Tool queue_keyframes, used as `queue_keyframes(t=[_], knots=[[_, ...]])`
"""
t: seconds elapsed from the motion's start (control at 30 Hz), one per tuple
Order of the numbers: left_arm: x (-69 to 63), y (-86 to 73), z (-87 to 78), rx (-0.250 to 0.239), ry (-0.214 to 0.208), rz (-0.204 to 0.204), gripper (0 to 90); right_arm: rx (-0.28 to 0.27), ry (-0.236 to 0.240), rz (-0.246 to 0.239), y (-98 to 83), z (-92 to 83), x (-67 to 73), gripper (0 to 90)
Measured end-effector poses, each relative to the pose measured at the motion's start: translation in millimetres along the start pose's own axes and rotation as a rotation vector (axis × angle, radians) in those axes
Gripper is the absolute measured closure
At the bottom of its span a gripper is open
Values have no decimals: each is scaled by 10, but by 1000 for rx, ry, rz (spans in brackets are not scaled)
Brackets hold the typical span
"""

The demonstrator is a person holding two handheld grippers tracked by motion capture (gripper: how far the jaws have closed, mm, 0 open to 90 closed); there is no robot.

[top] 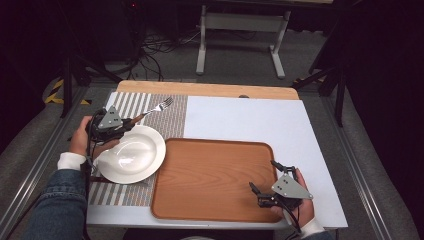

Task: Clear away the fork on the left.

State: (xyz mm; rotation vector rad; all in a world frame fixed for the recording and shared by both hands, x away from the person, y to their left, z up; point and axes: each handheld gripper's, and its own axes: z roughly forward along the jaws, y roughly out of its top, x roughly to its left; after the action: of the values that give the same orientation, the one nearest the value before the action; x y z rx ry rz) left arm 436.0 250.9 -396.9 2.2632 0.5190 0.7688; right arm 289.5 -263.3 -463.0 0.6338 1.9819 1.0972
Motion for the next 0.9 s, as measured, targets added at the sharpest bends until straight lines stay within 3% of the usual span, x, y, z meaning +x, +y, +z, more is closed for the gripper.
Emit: queue_keyframes(t=[0.27, 0.43, 0.9], knots=[[-284, 184, -115, -78, -15, 50, 761, 6, 4, -17, 11, 9, 34, 69], [-524, 297, -162, -134, -51, 70, 761, 6, 6, -20, 13, 9, 37, 69], [-1143, 514, -91, -107, -142, 139, 761, 16, 12, -26, 12, 24, 46, 69]])
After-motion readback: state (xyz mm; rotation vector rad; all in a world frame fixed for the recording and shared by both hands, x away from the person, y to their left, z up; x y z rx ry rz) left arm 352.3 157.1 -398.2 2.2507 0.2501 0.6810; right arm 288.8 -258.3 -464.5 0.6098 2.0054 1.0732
